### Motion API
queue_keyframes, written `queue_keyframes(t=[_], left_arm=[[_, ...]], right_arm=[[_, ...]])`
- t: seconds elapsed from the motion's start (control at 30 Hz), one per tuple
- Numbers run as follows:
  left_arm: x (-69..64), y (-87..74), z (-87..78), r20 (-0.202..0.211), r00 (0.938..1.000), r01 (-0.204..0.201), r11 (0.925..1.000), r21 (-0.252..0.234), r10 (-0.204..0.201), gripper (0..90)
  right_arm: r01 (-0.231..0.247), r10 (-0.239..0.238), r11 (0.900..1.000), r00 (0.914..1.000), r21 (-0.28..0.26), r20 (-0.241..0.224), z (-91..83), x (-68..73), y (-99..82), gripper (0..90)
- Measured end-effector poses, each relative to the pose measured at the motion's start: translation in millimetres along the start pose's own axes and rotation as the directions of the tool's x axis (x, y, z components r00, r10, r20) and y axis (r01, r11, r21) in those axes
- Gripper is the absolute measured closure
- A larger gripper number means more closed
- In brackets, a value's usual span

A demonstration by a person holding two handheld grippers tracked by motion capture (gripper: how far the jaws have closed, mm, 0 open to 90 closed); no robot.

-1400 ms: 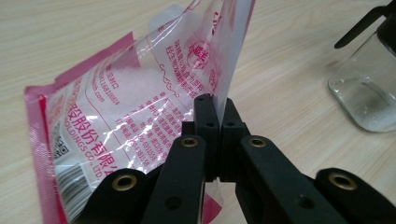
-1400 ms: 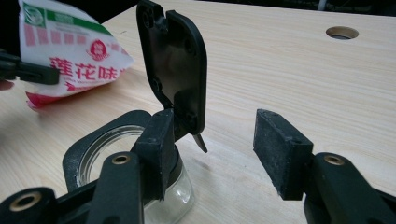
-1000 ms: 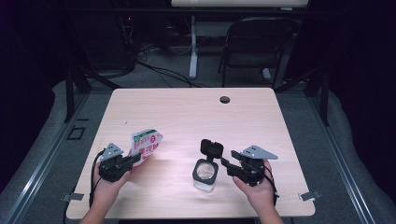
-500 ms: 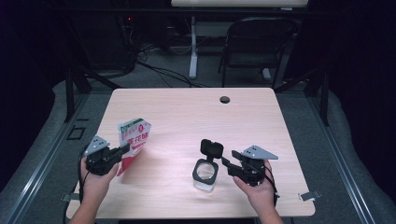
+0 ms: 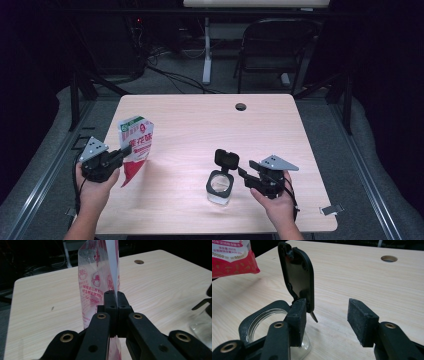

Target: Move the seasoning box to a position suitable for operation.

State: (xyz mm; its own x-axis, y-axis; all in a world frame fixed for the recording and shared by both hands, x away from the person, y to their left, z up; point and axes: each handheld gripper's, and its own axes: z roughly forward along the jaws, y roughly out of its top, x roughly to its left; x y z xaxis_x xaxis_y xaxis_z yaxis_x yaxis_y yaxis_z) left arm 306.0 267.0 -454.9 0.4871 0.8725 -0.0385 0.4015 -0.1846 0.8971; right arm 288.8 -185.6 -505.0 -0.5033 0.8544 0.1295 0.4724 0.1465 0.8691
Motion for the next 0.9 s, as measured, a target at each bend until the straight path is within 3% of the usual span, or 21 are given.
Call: queue_keyframes(t=[0.1, 0.17, 0.23, 0.33, 0.37, 0.4, 0.43, 0.47, 0.5, 0.53, 0.57, 0.67, 0.73, 0.8, 0.9], left_arm=[[-6.1, 1.3, 1.6, 0.018, 0.9998, -0.002, 1.0, -0.009, 0.002, 90.0], [-17.2, 2.4, 6.5, 0.064, 0.9978, -0.015, 0.9999, -0.001, 0.015, 90.0], [-21.9, 2.6, 8.9, 0.078, 0.9967, -0.025, 0.9997, 0.005, 0.024, 90.0], [-42.9, 1.6, 19.6, 0.131, 0.9895, -0.065, 0.9975, 0.026, 0.062, 90.0], [-42.9, 1.6, 19.6, 0.131, 0.9895, -0.065, 0.9975, 0.026, 0.062, 90.0], [-52.8, 1.5, 24.7, 0.161, 0.9842, -0.079, 0.9964, 0.03, 0.073, 90.0], [-52.8, 1.5, 24.7, 0.161, 0.9842, -0.079, 0.9964, 0.03, 0.073, 90.0], [-61.8, 2.8, 28.6, 0.193, 0.9778, -0.091, 0.9952, 0.038, 0.082, 90.0], [-61.8, 2.8, 28.6, 0.193, 0.9778, -0.091, 0.9952, 0.038, 0.082, 90.0], [-70.0, 4.2, 31.7, 0.227, 0.9704, -0.091, 0.9953, 0.033, 0.081, 90.0], [-70.0, 4.2, 31.7, 0.227, 0.9704, -0.091, 0.9953, 0.033, 0.081, 90.0], [-84.8, 5.8, 34.9, 0.283, 0.9543, -0.107, 0.9939, 0.027, 0.095, 90.0], [-87.9, 5.3, 35.2, 0.292, 0.9513, -0.111, 0.9934, 0.027, 0.099, 90.0], [-94.5, 0.9, 36.2, 0.328, 0.9382, -0.126, 0.9916, 0.027, 0.111, 90.0], [-95.7, -1.7, 35.4, 0.337, 0.934, -0.136, 0.9903, 0.028, 0.119, 90.0]], right_arm=[[0.015, -0.015, 0.9998, 0.9998, -0.014, 0.012, -0.6, 0.5, 0.5, 46.5], [0.045, -0.045, 0.9987, 0.9988, -0.024, 0.022, 1.1, 0.9, 0.3, 45.0], [0.047, -0.047, 0.9987, 0.9986, -0.018, 0.024, 1.7, 0.6, 0.2, 45.6], [0.033, -0.033, 0.9994, 0.9993, 0.0, 0.016, 2.5, 0.3, 0.2, 46.4], [0.033, -0.033, 0.9994, 0.9993, 0.0, 0.016, 2.5, 0.3, 0.2, 46.4], [0.01, -0.01, 0.9999, 1.0, 0.013, 0.001, 2.7, -1.1, -0.2, 47.1], [0.01, -0.01, 0.9999, 1.0, 0.013, 0.001, 2.7, -1.1, -0.2, 47.1], [-0.023, 0.024, 0.9996, 0.9995, 0.017, -0.019, 2.8, -3.2, -1.3, 48.8], [-0.023, 0.024, 0.9996, 0.9995, 0.017, -0.019, 2.8, -3.2, -1.3, 48.8], [-0.028, 0.028, 0.9995, 0.9994, 0.016, -0.02, 2.5, -4.1, -1.7, 50.0], [-0.029, 0.029, 0.9995, 0.9993, 0.012, -0.023, 2.2, -4.4, -1.7, 50.2], [-0.035, 0.034, 0.9994, 0.999, -0.009, -0.03, 0.2, -4.8, -1.3, 51.4], [-0.038, 0.037, 0.9991, 0.9988, -0.017, -0.032, -0.3, -4.7, -1.3, 51.6], [-0.031, 0.03, 0.9992, 0.9991, -0.024, -0.031, -1.7, -5.4, -1.0, 52.7], [-0.032, 0.031, 0.999, 0.9989, -0.03, -0.034, -2.8, -5.1, -0.3, 53.4]])
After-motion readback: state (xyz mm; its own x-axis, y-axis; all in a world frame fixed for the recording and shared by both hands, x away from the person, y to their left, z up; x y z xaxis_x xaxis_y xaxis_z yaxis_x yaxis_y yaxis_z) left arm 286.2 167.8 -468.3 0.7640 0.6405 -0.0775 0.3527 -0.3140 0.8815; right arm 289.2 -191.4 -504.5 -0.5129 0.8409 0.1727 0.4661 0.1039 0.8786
